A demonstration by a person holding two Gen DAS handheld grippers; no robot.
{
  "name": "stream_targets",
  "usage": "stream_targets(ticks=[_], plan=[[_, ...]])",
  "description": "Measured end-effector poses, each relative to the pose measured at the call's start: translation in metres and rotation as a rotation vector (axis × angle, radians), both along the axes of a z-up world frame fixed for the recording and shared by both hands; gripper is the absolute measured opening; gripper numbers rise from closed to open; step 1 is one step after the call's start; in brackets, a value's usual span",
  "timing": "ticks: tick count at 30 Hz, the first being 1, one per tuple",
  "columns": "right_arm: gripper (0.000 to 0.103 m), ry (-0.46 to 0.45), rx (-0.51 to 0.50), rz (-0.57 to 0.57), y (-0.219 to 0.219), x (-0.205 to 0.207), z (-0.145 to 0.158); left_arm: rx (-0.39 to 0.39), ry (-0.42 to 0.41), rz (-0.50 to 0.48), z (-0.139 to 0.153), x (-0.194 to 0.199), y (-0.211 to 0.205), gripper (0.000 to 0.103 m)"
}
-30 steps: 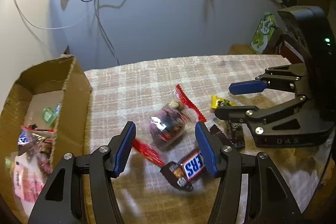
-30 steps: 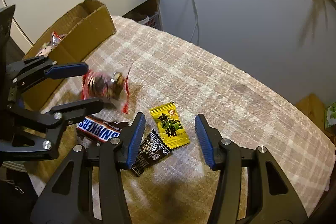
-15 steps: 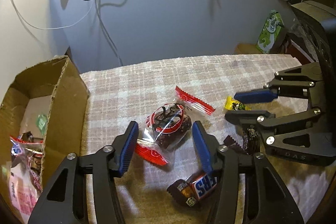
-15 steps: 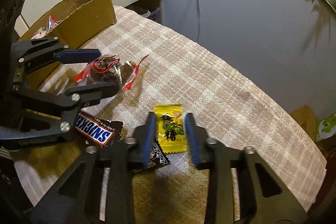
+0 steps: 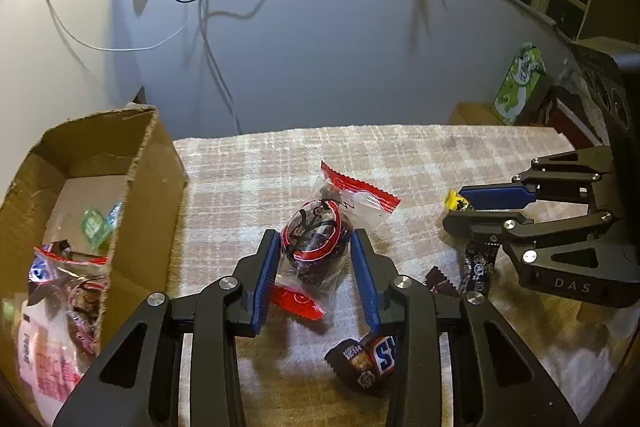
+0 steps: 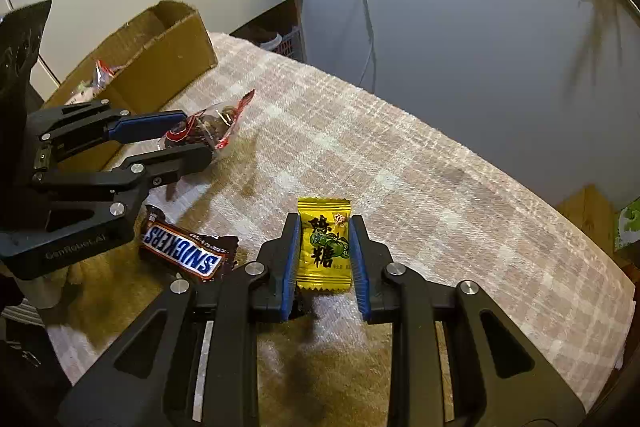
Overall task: Organize snacks
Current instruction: 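Carry both candies over the box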
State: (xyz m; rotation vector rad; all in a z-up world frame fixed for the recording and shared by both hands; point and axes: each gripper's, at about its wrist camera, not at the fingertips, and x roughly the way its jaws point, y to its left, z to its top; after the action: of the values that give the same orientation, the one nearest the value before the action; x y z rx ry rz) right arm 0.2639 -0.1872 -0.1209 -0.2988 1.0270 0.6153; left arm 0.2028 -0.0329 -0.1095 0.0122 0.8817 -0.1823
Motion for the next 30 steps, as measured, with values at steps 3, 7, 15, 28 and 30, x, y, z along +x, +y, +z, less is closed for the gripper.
stream_targets(ticks=[3, 7, 15, 28, 30], plan=[[0.025, -0.011, 0.017, -0.009, -0.002, -0.001, 0.006, -0.007, -0.013, 0.003, 0.006, -0.005, 0.001, 0.035], [0.025, -0.028, 0.045, -0.020, -0.007, -0.006, 0.020, -0.032, -0.037, 0.007, 0.018, -0.014, 0.004, 0.035], [0.025, -0.072, 0.079, 0.007, 0.008, -0.018, 0.049, -0.058, -0.101, 0.023, 0.045, -0.034, 0.019, 0.035], [0.025, -0.122, 0.134, 0.087, 0.077, -0.026, 0.090, -0.063, -0.171, 0.132, 0.075, -0.059, 0.090, 0.035], [0.025, -0.121, 0.140, 0.104, 0.092, -0.025, 0.092, -0.065, -0.177, 0.157, 0.077, -0.060, 0.106, 0.035]])
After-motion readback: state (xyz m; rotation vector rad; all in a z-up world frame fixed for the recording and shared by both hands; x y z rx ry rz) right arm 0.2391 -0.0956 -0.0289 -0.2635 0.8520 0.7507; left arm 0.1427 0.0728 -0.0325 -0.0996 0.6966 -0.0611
